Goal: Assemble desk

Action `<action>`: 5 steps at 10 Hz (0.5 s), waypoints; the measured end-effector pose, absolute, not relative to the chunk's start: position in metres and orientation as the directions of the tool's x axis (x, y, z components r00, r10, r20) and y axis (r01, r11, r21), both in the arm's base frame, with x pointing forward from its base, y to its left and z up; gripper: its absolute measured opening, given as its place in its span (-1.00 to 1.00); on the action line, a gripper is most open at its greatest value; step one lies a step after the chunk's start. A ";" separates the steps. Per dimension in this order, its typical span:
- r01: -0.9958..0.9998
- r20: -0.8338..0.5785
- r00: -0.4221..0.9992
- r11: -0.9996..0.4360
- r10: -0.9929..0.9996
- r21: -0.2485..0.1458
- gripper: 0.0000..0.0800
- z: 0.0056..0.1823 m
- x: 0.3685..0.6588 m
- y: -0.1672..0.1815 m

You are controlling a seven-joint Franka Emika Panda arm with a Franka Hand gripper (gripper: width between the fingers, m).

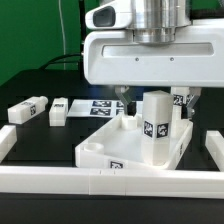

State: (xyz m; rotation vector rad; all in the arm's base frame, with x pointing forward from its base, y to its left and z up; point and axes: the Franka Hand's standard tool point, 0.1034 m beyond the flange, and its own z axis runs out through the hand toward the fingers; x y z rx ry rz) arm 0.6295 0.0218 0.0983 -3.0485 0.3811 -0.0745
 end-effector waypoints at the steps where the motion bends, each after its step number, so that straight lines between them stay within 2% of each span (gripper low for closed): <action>1: -0.171 0.045 0.984 -0.983 -0.174 -0.068 0.62 0.098 0.629 0.021; 5: 0.131 0.057 0.990 -0.991 0.129 -0.025 0.62 0.099 0.630 0.020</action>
Offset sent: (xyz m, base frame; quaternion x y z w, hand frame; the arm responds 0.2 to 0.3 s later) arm 0.0013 0.0030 0.0020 -0.0107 0.0015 -0.1584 0.9873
